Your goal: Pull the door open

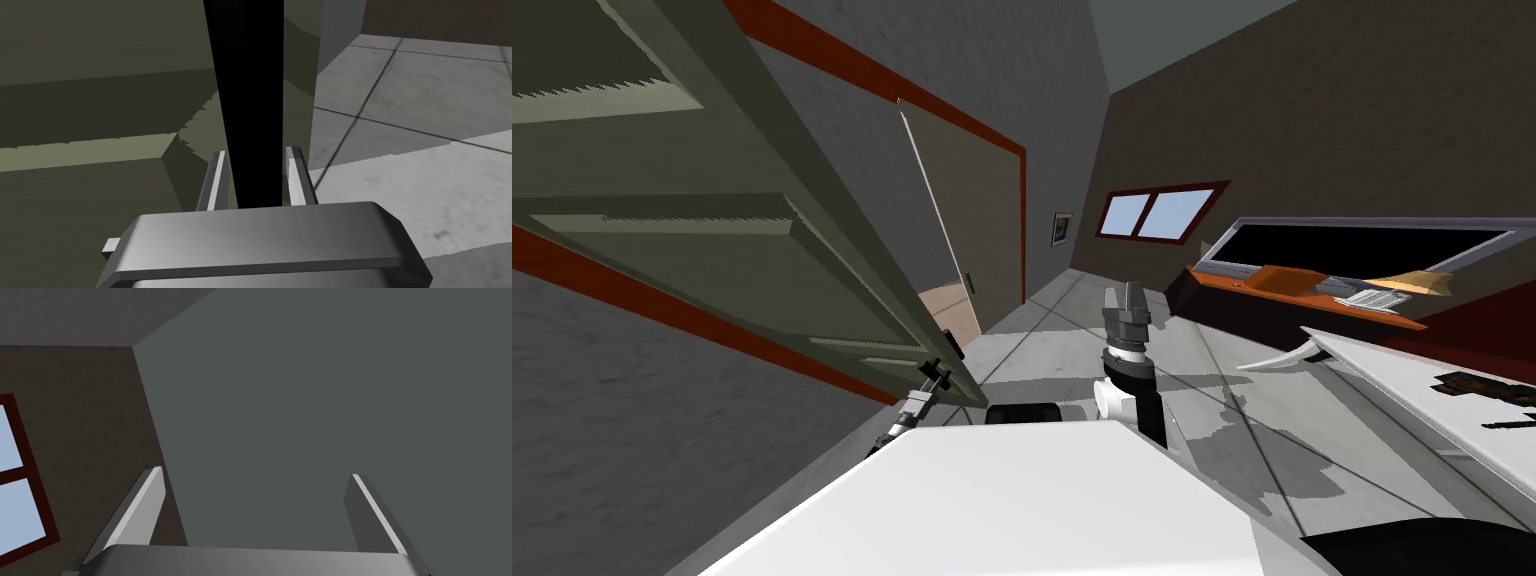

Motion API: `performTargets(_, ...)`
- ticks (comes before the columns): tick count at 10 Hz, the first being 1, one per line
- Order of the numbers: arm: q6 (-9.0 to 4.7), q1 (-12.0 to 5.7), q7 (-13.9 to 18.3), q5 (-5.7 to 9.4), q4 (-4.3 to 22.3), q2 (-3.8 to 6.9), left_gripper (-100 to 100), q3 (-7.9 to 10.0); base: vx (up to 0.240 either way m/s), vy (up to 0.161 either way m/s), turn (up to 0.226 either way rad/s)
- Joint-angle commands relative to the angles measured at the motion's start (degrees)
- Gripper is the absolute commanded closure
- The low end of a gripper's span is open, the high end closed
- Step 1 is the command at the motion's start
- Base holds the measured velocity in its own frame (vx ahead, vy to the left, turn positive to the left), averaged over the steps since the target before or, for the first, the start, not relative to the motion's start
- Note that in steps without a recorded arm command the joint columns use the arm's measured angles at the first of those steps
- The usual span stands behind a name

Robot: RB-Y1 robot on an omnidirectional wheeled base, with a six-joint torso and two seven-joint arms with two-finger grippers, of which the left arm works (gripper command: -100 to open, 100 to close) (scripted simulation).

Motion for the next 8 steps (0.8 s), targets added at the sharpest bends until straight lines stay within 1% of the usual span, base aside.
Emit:
performTargets(1,-1.19,-0.13,0.45,-0.07,0.45,0.36,100,-0.06,-0.234,0.102,-0.161)
performTargets(2,-0.5,0.0,0.23,-0.13,0.3,0.1,100,-0.2,-0.103,0.039,-0.043)
performTargets(5,-1.13,-0.36,0.66,-0.4,1.17,0.19,100,-0.51,-0.158,0.055,-0.128)
performTargets(8,-1.91,-0.92,1.13,-0.6,2.05,0.38,100,-0.67,-0.192,0.069,-0.154)
